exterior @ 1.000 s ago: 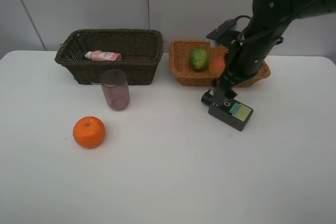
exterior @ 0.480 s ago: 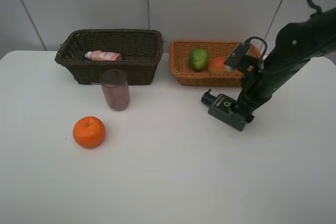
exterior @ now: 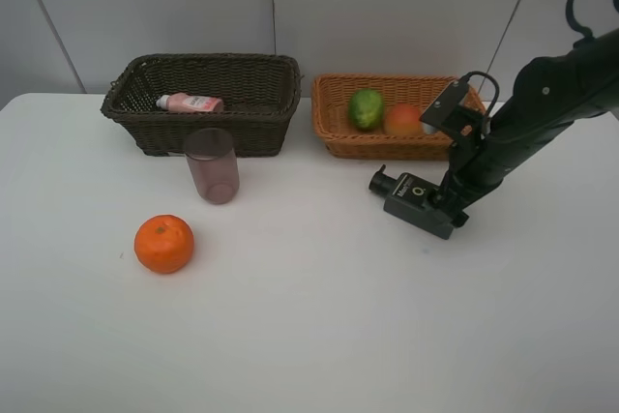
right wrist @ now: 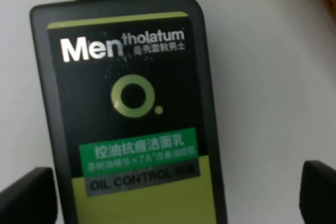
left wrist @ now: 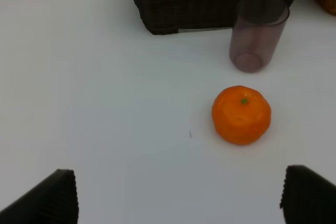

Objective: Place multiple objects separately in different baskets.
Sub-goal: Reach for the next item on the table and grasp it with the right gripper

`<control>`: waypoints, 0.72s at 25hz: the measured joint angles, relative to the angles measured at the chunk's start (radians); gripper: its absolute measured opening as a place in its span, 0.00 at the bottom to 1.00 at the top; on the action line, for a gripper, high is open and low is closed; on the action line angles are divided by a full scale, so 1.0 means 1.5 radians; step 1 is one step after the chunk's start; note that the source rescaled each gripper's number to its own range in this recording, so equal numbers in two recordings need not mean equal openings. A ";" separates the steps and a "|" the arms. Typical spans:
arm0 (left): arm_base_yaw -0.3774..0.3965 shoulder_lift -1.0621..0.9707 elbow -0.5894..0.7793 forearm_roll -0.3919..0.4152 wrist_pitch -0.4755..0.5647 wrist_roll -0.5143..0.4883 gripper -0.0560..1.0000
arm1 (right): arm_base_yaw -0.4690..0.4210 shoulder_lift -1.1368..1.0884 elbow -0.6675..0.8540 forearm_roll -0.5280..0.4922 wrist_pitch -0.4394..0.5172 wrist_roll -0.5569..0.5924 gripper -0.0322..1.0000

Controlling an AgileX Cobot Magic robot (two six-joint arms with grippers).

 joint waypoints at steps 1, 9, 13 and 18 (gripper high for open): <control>0.000 0.000 0.000 0.000 0.000 0.000 1.00 | 0.001 0.000 0.000 0.000 -0.001 0.000 1.00; 0.000 0.000 0.000 0.000 0.000 0.000 1.00 | 0.039 0.001 0.000 0.000 0.003 0.000 1.00; 0.000 0.000 0.000 0.000 0.000 0.000 1.00 | 0.039 0.009 0.000 -0.007 -0.014 -0.002 1.00; 0.000 0.000 0.000 0.000 0.000 0.000 1.00 | 0.039 0.024 0.000 -0.007 -0.033 -0.002 1.00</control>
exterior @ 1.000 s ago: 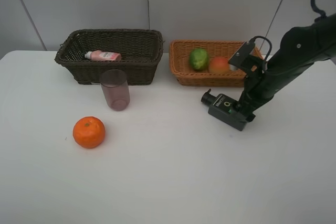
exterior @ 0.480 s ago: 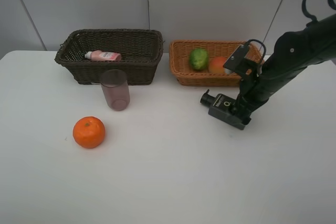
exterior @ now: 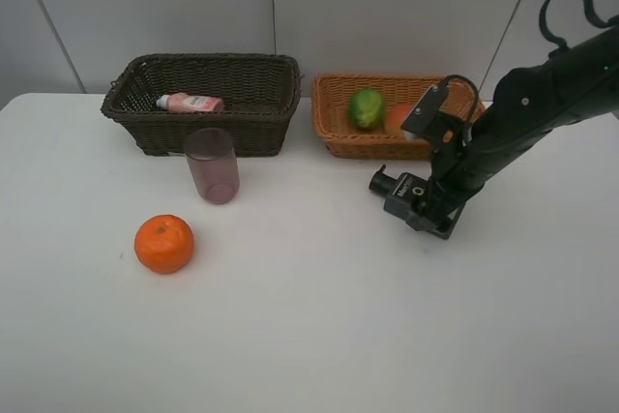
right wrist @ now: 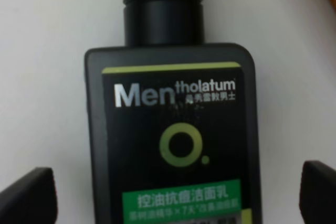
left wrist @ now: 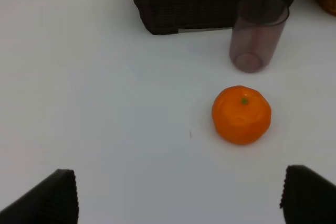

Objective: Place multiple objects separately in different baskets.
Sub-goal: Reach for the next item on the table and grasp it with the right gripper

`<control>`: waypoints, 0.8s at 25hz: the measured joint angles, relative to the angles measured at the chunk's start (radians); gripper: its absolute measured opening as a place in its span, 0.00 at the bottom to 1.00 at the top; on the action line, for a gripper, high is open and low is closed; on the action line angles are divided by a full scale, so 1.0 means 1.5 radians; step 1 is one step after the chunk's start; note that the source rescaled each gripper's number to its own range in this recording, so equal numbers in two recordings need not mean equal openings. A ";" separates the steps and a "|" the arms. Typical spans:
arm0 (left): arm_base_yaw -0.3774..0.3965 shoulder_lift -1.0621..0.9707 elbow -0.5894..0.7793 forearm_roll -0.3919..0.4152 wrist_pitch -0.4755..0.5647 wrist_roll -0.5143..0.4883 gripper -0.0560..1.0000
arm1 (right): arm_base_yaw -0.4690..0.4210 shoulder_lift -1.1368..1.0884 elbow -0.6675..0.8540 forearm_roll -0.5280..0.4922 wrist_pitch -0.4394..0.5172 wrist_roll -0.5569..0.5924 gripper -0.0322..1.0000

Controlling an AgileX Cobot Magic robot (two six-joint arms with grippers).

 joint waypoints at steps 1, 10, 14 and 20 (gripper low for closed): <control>0.000 0.000 0.000 0.000 0.000 0.000 1.00 | 0.000 0.007 0.000 0.000 0.000 0.000 1.00; 0.000 0.000 0.000 0.000 0.000 0.000 1.00 | 0.000 0.035 0.000 0.000 -0.005 -0.001 1.00; 0.000 0.000 0.000 0.000 0.000 0.000 1.00 | 0.000 0.037 0.000 0.002 -0.007 -0.001 0.83; 0.000 0.000 0.000 0.000 0.000 0.000 1.00 | 0.000 0.039 0.000 0.000 -0.023 -0.001 0.38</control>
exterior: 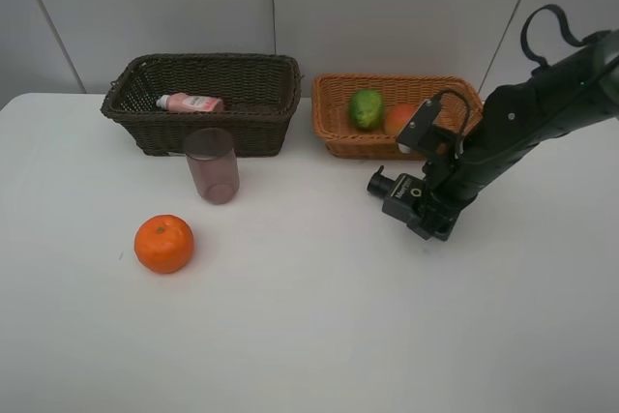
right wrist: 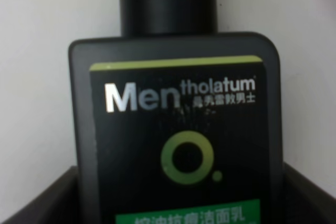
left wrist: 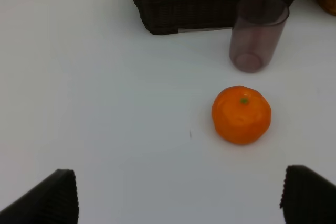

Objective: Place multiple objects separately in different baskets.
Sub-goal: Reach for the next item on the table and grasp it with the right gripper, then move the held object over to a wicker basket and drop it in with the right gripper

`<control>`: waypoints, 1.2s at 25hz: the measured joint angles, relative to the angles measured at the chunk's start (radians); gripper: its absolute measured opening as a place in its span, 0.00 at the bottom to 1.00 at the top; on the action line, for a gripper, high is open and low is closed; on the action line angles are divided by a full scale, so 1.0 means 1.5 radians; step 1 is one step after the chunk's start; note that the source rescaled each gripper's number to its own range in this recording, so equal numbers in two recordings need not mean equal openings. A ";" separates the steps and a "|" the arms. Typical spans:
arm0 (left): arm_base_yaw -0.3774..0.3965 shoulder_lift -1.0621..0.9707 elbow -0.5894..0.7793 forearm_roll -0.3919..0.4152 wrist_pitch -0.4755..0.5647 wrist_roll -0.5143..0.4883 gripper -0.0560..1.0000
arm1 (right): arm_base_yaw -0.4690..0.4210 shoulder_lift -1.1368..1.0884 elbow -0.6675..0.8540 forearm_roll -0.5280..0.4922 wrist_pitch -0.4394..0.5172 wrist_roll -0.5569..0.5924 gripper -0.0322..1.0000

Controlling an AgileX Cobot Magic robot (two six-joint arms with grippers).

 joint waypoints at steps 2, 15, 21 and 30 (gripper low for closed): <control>0.000 0.000 0.000 0.000 0.000 0.000 1.00 | 0.000 0.000 0.000 0.000 0.000 0.001 0.38; 0.000 0.000 0.000 0.000 0.000 0.000 1.00 | 0.034 -0.078 -0.013 0.057 0.117 0.001 0.36; 0.000 0.000 0.000 0.000 0.000 0.000 1.00 | 0.097 -0.120 -0.114 0.145 0.319 0.005 0.36; 0.000 0.000 0.000 0.000 0.000 0.000 1.00 | 0.186 -0.082 -0.336 0.167 0.438 0.128 0.35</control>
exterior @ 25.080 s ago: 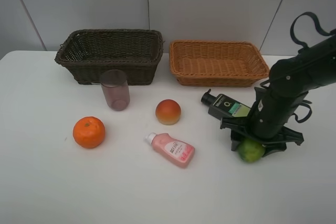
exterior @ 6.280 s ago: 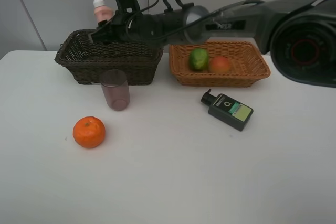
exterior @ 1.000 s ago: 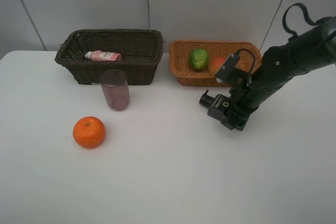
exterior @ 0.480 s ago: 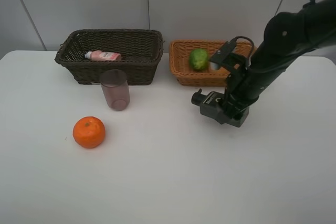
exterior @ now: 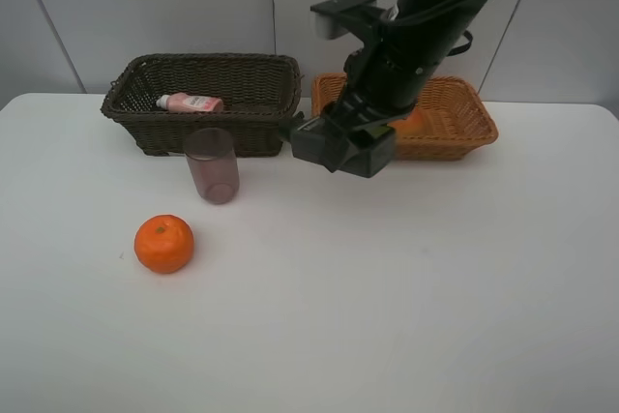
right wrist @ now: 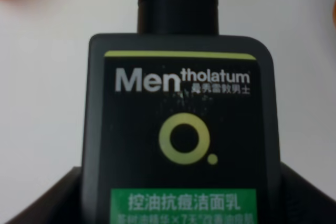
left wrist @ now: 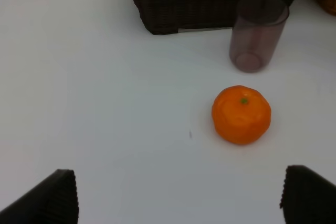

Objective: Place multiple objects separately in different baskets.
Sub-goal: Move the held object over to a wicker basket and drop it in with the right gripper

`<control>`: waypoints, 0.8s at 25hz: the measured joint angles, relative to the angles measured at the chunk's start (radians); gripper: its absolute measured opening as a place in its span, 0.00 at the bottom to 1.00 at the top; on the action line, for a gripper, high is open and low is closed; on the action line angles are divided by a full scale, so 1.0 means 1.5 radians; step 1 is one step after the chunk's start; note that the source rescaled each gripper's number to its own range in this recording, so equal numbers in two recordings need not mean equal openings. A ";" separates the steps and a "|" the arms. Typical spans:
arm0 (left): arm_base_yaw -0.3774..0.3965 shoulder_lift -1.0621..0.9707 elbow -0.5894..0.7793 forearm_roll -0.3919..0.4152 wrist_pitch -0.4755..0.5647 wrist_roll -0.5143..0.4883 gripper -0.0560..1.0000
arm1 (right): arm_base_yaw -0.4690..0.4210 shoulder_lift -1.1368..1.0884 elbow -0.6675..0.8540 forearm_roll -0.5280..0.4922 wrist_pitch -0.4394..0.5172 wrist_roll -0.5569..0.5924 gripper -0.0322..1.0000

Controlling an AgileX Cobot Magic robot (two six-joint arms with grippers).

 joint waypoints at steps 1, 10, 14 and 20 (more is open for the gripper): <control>0.000 0.000 0.000 0.000 0.000 0.000 1.00 | 0.009 0.011 -0.022 0.000 0.003 0.008 0.35; 0.000 0.000 0.000 0.000 0.000 0.000 1.00 | 0.061 0.124 -0.206 0.000 -0.120 0.018 0.35; 0.000 0.000 0.000 0.000 0.000 0.000 1.00 | 0.064 0.146 -0.211 0.006 -0.302 0.018 0.34; 0.000 0.000 0.000 0.000 0.000 0.000 1.00 | 0.063 0.196 -0.211 0.007 -0.521 0.018 0.34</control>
